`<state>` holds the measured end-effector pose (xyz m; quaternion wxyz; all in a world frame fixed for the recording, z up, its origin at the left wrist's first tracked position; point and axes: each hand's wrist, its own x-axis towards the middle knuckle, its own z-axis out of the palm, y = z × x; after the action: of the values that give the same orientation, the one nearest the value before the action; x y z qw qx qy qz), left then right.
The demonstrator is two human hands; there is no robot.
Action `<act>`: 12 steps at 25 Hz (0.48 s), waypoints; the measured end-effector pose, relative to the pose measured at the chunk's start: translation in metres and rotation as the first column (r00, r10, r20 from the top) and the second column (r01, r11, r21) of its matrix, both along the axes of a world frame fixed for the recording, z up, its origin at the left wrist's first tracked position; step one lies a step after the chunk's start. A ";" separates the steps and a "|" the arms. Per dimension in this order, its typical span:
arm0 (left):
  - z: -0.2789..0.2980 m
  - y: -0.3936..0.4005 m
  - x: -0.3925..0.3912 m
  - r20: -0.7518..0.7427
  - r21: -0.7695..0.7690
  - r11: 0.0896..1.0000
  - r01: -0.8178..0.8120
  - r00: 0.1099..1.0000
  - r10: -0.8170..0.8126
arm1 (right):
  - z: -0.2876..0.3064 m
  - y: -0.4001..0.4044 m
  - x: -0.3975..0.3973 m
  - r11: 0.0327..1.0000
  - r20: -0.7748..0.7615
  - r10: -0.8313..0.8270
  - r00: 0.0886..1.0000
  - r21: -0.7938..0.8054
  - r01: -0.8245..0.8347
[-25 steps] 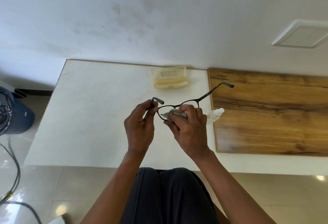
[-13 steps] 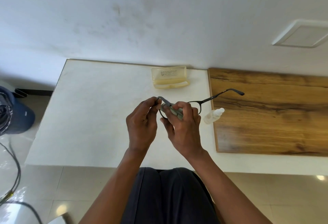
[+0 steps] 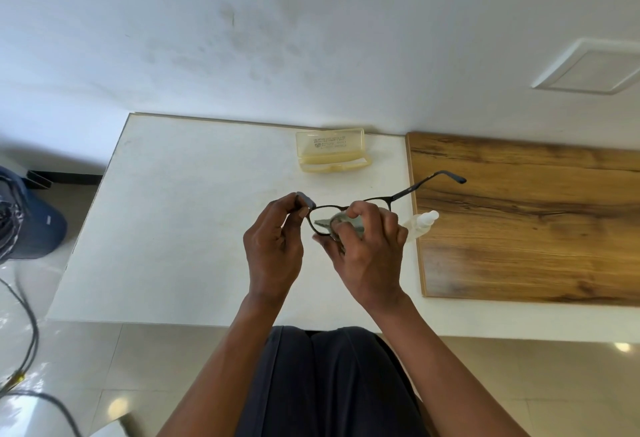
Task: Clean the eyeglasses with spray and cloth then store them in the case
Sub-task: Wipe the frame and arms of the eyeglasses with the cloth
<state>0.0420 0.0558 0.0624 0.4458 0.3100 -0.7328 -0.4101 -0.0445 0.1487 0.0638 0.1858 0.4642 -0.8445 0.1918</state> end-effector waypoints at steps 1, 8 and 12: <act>0.000 -0.001 0.000 -0.002 -0.003 1.000 0.002 1.000 -0.002 | 0.000 0.000 0.000 1.000 -0.019 -0.019 1.000 0.022 0.019; 0.003 0.000 0.000 -0.032 0.002 1.000 0.017 0.999 -0.017 | -0.002 -0.007 0.005 0.996 0.151 -0.065 0.986 0.066 0.055; 0.000 -0.001 -0.001 -0.015 -0.002 1.000 0.016 1.000 -0.016 | 0.001 -0.007 0.010 1.000 0.275 -0.003 0.961 0.002 0.003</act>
<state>0.0407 0.0549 0.0628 0.4481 0.3005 -0.7323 -0.4155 -0.0349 0.1417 0.0645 0.0667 0.4320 -0.8630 0.2534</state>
